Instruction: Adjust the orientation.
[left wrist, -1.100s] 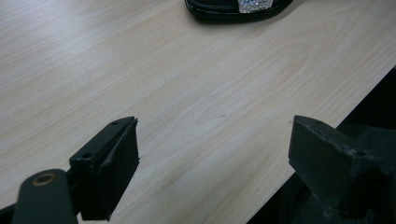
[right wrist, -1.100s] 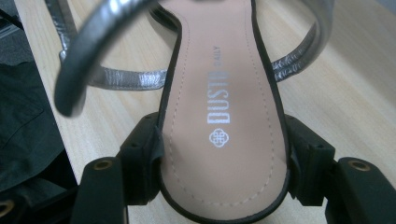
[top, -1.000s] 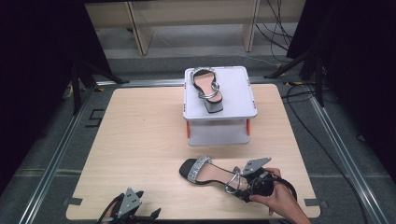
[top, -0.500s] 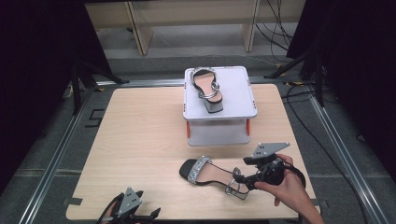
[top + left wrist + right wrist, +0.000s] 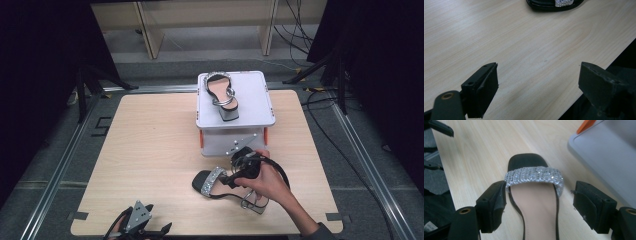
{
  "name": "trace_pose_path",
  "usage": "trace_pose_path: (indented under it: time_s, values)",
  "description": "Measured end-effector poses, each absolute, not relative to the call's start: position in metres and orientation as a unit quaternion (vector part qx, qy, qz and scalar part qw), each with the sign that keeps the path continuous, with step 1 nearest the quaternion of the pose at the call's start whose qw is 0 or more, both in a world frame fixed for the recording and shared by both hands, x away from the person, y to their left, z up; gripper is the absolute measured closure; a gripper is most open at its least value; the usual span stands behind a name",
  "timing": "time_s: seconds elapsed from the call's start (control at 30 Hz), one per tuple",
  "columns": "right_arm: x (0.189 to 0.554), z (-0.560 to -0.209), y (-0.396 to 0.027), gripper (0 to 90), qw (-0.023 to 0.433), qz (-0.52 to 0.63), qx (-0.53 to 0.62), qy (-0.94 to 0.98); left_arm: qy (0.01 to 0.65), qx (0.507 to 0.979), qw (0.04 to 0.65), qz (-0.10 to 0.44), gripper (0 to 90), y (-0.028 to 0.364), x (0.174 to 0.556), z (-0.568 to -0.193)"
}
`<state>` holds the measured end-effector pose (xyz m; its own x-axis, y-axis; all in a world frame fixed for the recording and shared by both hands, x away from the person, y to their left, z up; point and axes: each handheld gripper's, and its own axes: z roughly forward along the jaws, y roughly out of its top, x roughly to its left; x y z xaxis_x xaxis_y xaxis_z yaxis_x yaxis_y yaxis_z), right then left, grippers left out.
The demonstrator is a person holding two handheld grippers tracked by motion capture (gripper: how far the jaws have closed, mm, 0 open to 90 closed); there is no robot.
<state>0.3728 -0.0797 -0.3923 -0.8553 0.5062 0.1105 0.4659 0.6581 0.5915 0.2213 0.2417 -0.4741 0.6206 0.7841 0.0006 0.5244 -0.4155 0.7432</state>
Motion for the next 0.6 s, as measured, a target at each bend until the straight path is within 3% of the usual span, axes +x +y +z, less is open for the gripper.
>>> trace_pose_path:
  time_s: [0.6]
  values:
    - [0.373,-0.435,-0.067,25.9,0.027,0.244,0.259,0.934,0.398,0.823,0.366,0.176,15.8,0.242,0.222,-0.474]
